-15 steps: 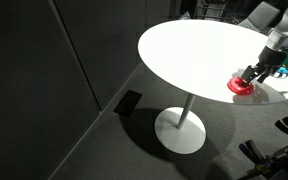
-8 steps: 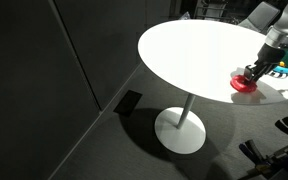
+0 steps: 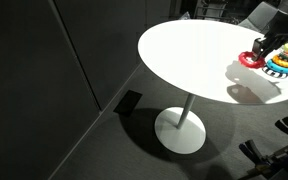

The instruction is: Put the circular object on the orange object

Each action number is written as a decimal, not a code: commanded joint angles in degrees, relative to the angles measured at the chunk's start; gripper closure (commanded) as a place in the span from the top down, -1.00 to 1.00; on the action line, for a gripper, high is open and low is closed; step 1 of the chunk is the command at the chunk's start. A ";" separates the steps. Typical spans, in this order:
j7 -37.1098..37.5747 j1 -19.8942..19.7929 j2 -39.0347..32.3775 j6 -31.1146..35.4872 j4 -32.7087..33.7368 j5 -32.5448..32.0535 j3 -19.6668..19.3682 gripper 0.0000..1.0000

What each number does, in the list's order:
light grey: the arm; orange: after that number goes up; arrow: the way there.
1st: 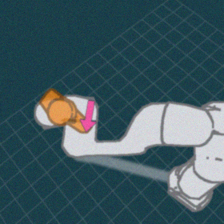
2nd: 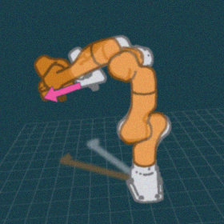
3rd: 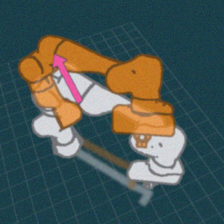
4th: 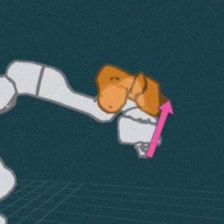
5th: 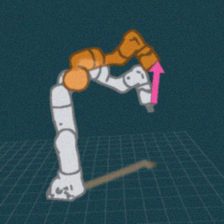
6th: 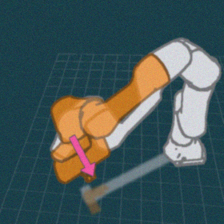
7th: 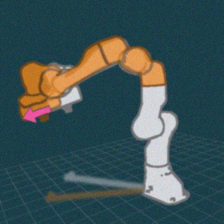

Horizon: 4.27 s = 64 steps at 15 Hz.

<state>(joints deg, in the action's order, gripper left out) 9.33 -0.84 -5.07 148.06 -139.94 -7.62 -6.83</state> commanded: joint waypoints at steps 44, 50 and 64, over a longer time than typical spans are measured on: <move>5.71 -12.95 4.66 -16.68 11.33 -10.54 -7.59 -0.80; 4.50 -13.73 4.37 -16.91 10.73 -6.25 -8.57 -0.80; 2.08 -14.30 3.54 -17.55 10.11 0.50 -9.27 1.00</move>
<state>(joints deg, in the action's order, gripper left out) 13.39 -14.59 -1.17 130.57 -129.68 -8.73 -16.06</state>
